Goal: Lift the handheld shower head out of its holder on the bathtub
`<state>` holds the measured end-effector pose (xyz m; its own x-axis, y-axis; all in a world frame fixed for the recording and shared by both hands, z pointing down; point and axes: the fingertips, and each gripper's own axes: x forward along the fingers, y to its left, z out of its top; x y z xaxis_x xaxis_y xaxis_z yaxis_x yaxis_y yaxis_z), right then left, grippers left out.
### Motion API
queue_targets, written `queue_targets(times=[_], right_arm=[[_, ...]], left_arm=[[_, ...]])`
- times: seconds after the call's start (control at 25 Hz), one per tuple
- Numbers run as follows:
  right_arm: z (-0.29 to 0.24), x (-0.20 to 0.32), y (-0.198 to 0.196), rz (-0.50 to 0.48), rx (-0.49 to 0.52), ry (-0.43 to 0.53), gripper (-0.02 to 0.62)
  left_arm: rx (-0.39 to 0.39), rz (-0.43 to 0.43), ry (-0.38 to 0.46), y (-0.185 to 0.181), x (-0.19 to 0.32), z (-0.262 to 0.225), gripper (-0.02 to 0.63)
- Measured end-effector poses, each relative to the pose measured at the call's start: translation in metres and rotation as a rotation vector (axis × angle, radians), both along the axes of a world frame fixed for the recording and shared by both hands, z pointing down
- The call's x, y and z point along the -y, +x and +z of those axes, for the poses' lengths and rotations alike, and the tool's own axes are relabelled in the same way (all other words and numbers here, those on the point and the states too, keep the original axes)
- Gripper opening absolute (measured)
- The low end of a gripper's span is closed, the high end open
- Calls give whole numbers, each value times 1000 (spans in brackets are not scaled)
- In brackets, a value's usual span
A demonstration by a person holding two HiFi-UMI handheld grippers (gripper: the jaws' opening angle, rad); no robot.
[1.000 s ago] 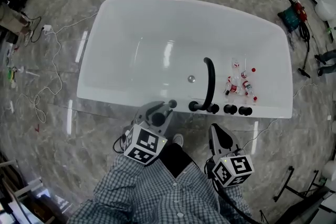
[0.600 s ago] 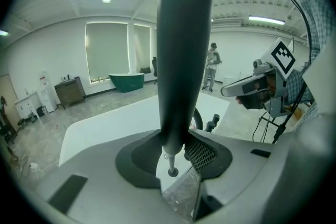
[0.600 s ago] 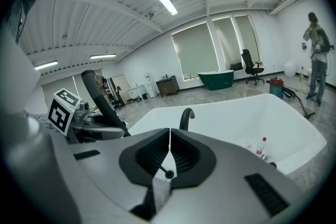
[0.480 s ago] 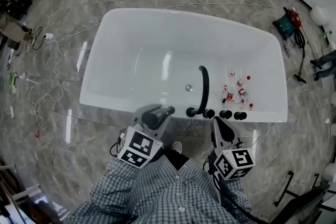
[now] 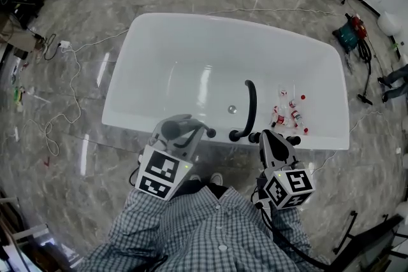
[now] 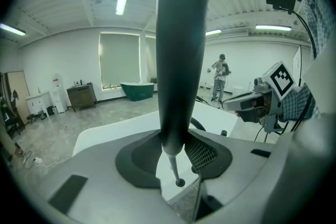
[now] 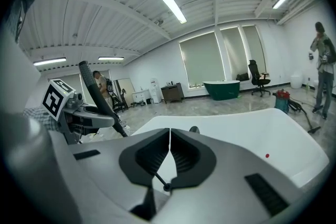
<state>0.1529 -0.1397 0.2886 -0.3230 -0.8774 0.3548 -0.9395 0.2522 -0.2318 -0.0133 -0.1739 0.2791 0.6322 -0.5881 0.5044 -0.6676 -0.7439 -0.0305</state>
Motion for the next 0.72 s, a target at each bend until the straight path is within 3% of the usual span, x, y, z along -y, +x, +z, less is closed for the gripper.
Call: queue_targets(times=[0.72], right_arm=[[-41,1,-23,-26,8,104,18]], left_arm=[[-51,-61,83,-31,-18,-69,140]])
